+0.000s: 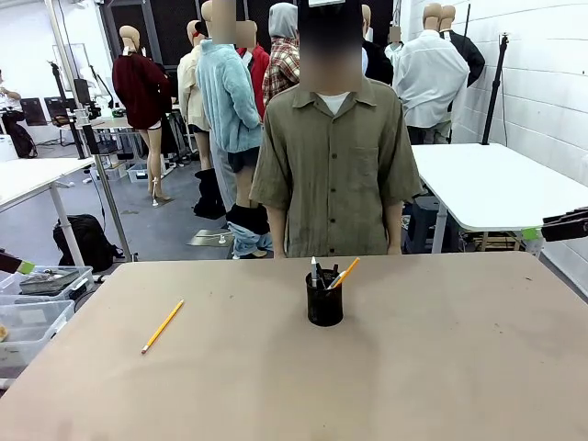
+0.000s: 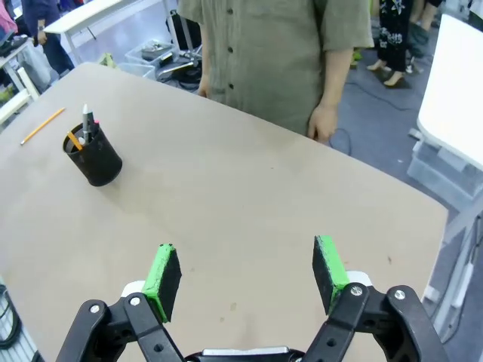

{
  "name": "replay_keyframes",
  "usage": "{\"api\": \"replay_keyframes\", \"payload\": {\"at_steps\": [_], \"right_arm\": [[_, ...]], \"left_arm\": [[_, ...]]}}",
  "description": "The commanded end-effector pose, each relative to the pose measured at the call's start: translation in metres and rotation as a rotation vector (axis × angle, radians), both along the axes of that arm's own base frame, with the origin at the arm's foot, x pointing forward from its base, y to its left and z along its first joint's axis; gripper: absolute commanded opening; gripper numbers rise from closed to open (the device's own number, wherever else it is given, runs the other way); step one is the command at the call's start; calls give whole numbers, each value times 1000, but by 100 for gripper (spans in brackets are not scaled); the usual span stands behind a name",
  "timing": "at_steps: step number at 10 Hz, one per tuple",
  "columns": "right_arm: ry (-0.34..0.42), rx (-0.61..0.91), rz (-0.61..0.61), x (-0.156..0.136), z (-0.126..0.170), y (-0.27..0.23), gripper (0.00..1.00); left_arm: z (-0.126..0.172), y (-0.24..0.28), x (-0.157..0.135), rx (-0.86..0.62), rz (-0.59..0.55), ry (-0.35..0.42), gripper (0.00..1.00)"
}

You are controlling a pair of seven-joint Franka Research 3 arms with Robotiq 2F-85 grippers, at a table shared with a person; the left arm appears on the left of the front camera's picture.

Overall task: Place the pens into the pen holder.
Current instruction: Pick up a writing instrument from the table and place it into the Pen holder.

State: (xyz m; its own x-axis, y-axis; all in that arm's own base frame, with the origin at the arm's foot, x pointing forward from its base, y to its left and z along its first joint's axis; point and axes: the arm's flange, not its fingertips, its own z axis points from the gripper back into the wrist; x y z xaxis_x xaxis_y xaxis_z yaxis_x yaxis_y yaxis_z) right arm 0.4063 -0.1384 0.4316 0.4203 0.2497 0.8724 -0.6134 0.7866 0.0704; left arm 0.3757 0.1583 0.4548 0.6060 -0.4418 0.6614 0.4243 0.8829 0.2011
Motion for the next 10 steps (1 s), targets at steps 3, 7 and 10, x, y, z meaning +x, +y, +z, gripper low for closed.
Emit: {"api": "replay_keyframes", "payload": {"at_steps": [3, 7, 10], "right_arm": [[0, -7, 7, 1, -1, 1, 88], [0, -7, 7, 1, -1, 1, 88], [0, -7, 7, 1, -1, 1, 88]], "left_arm": [[19, -52, 63, 111, 54, 137, 100], [11, -136, 118, 115, 152, 283, 100], [-20, -181, 117, 78, 168, 336, 100]]}}
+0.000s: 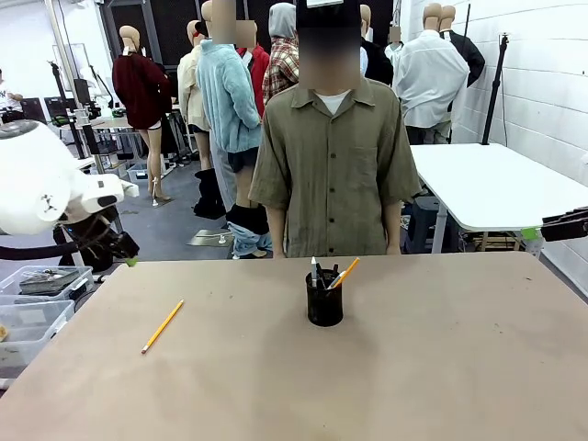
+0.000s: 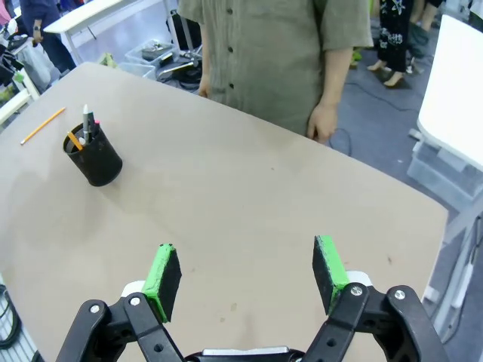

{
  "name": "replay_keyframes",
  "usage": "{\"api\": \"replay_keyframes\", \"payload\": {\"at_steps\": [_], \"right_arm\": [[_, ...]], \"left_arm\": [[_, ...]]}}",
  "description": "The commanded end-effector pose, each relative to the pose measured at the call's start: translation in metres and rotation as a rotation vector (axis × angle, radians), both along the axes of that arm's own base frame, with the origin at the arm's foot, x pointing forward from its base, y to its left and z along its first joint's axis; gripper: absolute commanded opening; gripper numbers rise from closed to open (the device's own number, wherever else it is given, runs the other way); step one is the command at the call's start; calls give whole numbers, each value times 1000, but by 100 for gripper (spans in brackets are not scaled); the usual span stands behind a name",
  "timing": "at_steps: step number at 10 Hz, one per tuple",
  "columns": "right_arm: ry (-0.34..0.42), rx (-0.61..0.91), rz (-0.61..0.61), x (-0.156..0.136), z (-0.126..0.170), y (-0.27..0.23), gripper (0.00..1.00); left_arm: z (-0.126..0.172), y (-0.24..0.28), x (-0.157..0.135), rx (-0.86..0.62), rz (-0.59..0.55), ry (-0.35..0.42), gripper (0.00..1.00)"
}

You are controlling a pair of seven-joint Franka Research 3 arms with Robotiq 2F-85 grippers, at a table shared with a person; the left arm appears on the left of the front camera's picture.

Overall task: Place the pens into the pen holder.
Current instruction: Pick up a writing instrument from the table and place it into the Pen holder.

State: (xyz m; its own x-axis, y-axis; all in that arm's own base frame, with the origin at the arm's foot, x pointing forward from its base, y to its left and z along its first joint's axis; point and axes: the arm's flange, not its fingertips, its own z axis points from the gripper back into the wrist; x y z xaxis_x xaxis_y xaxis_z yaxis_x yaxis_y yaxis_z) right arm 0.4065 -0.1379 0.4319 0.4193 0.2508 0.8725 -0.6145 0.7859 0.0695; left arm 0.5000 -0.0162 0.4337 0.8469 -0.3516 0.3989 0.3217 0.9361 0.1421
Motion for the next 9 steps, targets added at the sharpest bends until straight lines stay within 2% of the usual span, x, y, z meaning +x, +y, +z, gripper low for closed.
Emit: {"api": "replay_keyframes", "payload": {"at_steps": [1, 2, 3, 4, 5, 7, 9], "right_arm": [[1, -7, 6, 1, -1, 1, 88], [1, -7, 6, 1, -1, 1, 88], [1, -7, 6, 1, -1, 1, 88], [1, -7, 6, 1, -1, 1, 88], [1, -7, 6, 1, -1, 1, 88], [1, -7, 6, 1, -1, 1, 88], [1, -7, 6, 1, -1, 1, 88]], "left_arm": [[-4, -19, -11, -52, -51, 44, 100], [2, -12, -17, -89, -107, 78, 100], [-6, -16, -3, -14, -15, 20, 100], [-6, -16, -3, -14, -15, 20, 100], [-8, -28, -9, -46, -50, 44, 100], [-28, -58, 2, -26, -86, 75, 100], [-46, -77, 13, -4, -70, 111, 100]]}}
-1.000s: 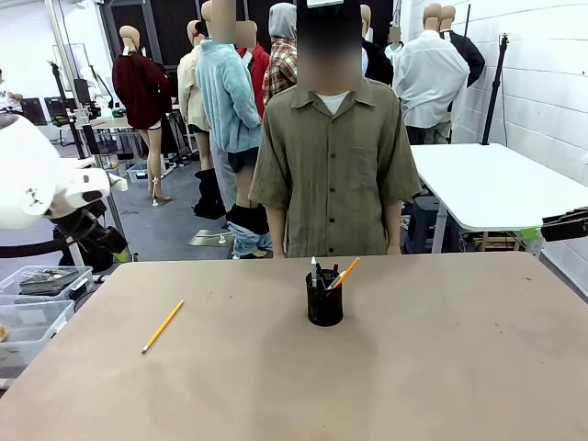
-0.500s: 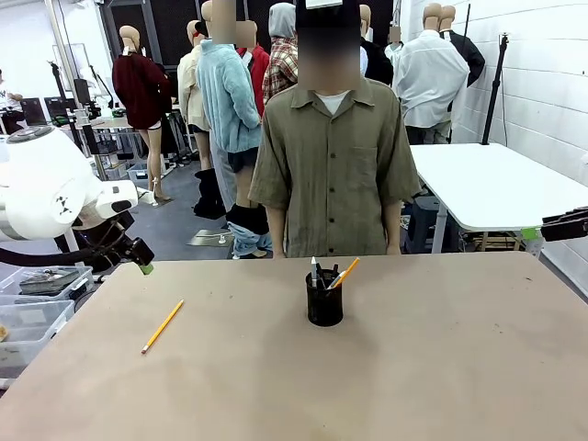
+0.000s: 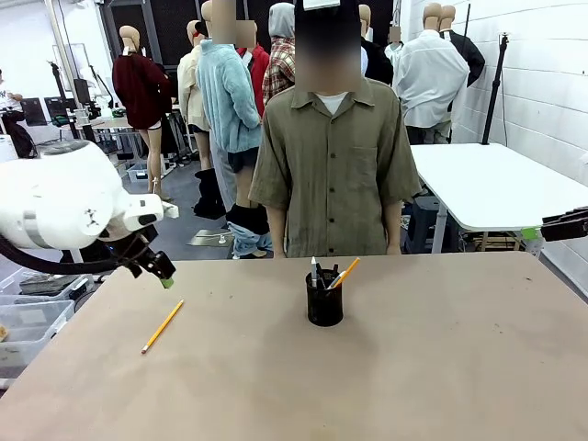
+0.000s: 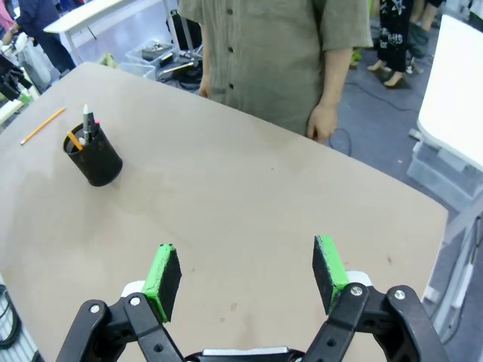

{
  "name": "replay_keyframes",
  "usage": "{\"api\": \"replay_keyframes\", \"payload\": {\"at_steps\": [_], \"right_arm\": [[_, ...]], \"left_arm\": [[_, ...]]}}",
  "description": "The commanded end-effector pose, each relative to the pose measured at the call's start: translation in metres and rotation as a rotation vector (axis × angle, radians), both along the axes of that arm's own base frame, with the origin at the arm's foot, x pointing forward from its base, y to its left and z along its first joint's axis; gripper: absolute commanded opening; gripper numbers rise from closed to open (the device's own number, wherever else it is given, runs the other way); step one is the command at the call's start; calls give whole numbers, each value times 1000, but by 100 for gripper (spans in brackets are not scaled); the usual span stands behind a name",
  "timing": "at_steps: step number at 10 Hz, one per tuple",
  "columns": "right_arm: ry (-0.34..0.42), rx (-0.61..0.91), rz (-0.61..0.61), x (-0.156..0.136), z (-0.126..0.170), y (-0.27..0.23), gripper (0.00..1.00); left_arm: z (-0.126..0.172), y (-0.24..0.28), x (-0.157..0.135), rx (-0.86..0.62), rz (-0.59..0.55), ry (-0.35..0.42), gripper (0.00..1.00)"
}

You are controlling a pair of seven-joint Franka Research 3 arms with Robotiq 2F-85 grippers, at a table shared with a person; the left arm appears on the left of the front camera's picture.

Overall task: Place the pens into the pen holder.
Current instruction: Pick up a writing instrument from the table and place it into the Pen holder.

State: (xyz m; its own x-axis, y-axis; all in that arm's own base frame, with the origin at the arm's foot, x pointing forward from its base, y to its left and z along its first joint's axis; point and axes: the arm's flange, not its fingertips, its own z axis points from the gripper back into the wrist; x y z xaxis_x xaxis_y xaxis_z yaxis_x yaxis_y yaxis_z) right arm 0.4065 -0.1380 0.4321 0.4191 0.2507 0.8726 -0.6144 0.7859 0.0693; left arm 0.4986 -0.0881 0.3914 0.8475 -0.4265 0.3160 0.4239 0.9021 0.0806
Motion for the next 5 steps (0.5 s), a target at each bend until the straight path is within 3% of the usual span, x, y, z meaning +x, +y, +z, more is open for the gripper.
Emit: {"api": "replay_keyframes", "payload": {"at_steps": [1, 5], "right_arm": [[1, -7, 6, 1, -1, 1, 88], [1, -7, 6, 1, -1, 1, 88]], "left_arm": [[-12, -10, 16, 22, 28, 51, 100], [-45, -16, 18, 41, -33, 159, 100]]}}
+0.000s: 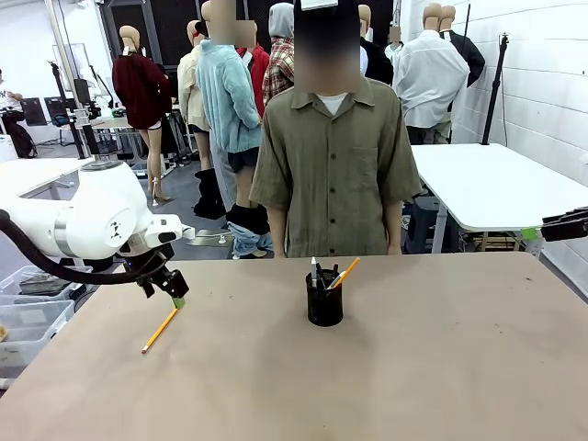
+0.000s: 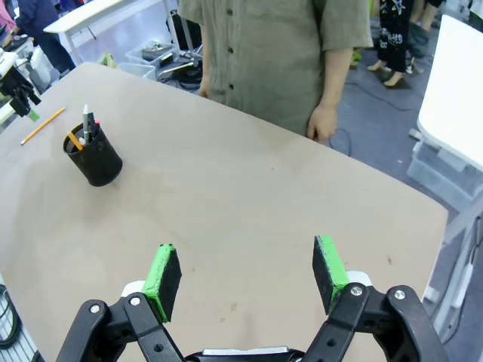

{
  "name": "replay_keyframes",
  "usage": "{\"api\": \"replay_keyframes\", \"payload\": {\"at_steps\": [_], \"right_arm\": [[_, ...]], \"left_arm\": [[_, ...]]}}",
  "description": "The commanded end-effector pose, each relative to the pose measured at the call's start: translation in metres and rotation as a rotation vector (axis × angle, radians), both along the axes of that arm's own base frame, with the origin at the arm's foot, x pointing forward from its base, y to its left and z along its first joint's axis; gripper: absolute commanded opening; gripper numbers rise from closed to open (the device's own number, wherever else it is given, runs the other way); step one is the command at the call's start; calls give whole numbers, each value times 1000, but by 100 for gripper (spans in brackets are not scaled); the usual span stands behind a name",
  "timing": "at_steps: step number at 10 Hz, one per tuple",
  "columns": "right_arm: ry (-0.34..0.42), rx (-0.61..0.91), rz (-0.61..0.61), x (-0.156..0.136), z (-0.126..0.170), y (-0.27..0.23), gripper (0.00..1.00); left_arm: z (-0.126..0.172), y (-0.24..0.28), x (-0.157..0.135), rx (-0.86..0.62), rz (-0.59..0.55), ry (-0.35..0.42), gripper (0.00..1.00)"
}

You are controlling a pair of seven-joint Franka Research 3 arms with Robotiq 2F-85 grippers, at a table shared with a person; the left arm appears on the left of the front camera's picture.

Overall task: Place the pens into the pen holder.
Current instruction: Pick up a writing instrument from the table and place it into the Pen holder.

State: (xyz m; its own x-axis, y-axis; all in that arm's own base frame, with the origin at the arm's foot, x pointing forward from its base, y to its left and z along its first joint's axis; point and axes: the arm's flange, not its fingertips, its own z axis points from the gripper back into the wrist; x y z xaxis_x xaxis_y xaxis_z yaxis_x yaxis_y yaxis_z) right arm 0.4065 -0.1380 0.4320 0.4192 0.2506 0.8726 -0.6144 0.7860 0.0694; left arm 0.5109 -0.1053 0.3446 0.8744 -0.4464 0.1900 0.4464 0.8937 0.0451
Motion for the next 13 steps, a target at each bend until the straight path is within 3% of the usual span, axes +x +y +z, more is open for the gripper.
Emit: {"api": "replay_keyframes", "payload": {"at_steps": [1, 8, 9, 13], "right_arm": [[1, -7, 6, 1, -1, 1, 88], [1, -7, 6, 1, -1, 1, 88], [1, -7, 6, 1, -1, 1, 88], [1, -7, 6, 1, -1, 1, 88]], "left_arm": [[-4, 1, 5, 5, -16, 48, 100], [-36, 5, 1, 33, -38, 114, 100], [-41, 6, 1, 22, -55, 119, 90], [-43, 7, 0, 38, -42, 127, 12]]}}
